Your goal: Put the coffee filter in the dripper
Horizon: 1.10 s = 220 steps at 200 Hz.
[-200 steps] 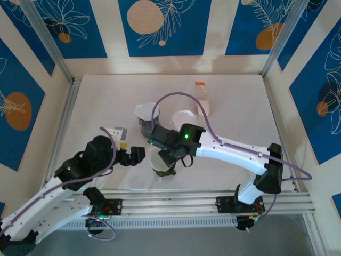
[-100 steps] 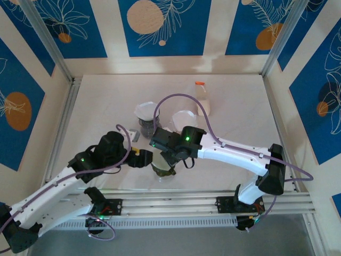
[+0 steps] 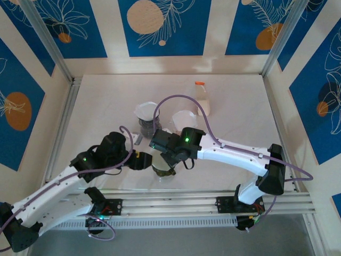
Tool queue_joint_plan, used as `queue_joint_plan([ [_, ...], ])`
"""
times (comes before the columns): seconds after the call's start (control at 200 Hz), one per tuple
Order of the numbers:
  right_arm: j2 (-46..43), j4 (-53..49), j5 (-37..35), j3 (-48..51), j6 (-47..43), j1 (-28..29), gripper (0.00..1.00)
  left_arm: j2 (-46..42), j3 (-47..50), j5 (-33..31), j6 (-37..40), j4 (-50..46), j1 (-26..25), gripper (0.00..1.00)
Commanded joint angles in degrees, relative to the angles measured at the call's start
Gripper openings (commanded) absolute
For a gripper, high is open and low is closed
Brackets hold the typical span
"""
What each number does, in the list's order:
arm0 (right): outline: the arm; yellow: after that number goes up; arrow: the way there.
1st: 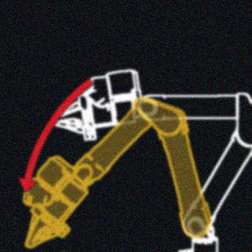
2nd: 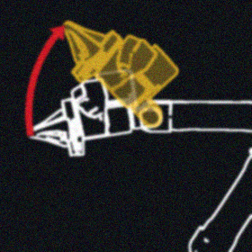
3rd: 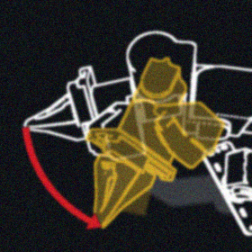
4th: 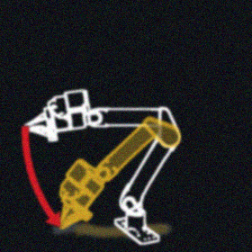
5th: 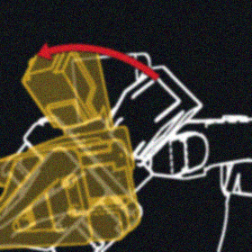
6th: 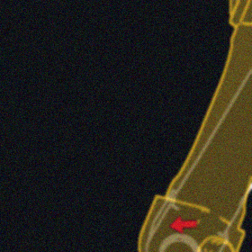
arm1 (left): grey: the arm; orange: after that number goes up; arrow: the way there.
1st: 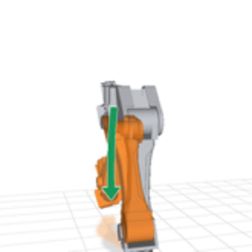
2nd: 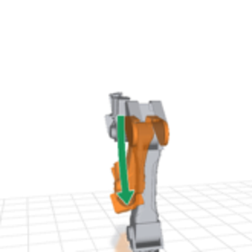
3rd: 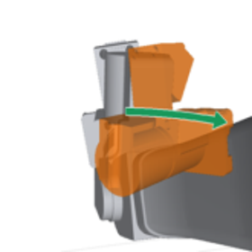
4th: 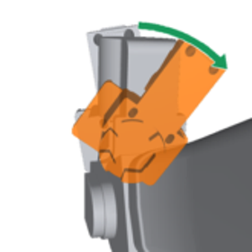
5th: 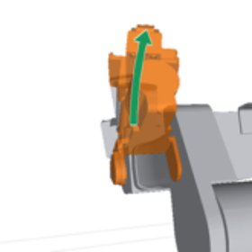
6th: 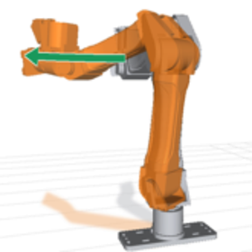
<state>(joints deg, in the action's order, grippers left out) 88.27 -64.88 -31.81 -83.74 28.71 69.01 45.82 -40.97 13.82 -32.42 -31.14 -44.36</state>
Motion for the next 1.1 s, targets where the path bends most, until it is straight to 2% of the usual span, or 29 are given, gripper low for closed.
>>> queue_joint_plan([
  [0.0, -2.67, 0.11, -1.63, 0.07, 1.17, 0.46, 0.12, 0.29, 0.45, 1.79, 1.09, -1.21, 0.59, 0.65],
  [0.085, -3.50, -0.55, -2.38, -0.77, 1.60, 0.28, 0.21, 0.31, 0.41, 1.65, 1.21, -1.39, 0.59, 0.65],
  [0.21, -4.91, -0.30, -1.16, -0.82, 2.14, -0.54, 0.24, 0.19, 0.45, 1.56, 1.25, -1.56, 0.59, 0.64],
  [0.405, -5.47, 1.18, 2.49, 1.55, 2.76, -1.73, 0.10, 0.26, 0.61, 1.48, 1.40, -1.57, 0.59, 0.63],
  [0.495, -5.51, 2.01, 3.31, 2.85, 3.20, -1.71, 0.06, 0.45, 0.89, 1.55, 1.34, -1.43, 0.59, 0.62],
  [0.89, -5.37, 3.15, 4.22, 4.69, 3.81, -1.98, 0.03, 0.64, 1.38, 1.47, 0.72, -1.03, 0.57, 0.63],
  [0.96, -5.87, 2.71, 3.54, 3.91, 3.81, -1.88, 0.08, 0.02, 1.09, 1.30, 0.60, -1.20, 0.59, 0.64],
  [1.095, -7.61, 2.58, 1.43, 2.06, 2.45, -2.29, 0.34, -0.31, 0.45, 0.86, 0.80, -1.90, 0.59, 0.65],
])
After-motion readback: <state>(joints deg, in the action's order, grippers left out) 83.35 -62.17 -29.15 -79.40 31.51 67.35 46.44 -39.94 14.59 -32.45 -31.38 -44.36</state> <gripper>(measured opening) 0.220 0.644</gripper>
